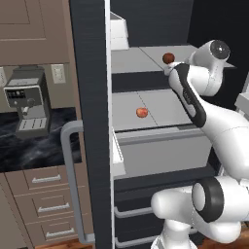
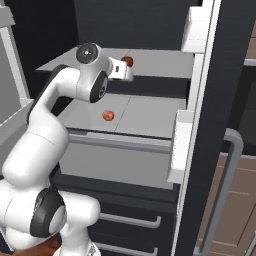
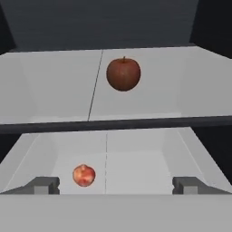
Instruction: Pick the apple and peach from the fridge and place them inside the tupperware on the counter.
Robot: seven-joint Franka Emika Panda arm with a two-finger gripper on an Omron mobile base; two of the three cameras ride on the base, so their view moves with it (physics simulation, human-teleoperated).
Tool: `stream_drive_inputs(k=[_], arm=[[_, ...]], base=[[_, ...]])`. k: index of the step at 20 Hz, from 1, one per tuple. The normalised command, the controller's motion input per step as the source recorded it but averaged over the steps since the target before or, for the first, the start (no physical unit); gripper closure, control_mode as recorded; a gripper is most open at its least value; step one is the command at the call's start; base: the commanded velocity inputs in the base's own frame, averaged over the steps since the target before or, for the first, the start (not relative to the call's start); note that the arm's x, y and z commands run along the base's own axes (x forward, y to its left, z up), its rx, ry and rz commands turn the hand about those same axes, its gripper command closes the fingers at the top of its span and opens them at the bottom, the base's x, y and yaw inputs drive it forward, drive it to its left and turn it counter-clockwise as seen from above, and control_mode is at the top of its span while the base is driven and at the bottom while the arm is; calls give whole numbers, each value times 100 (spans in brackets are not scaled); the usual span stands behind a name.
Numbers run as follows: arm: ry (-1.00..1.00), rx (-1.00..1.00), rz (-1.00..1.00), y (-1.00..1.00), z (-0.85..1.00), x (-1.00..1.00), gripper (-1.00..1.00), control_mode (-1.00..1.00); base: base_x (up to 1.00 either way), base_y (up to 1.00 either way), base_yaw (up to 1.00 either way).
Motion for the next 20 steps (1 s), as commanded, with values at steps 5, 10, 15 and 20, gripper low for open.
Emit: stream_drive_inputs(k=[5,10,15,20], arm=[[2,0,0,-14,32,35,-100,-100],[5,0,0,-6,25,41,-100,-100],[0,0,0,0,0,52,-100,-100],[2,0,1,-7,-3,54,-100,-100]], base=[[0,0,0],[0,0,0],[0,0,0],[0,0,0]])
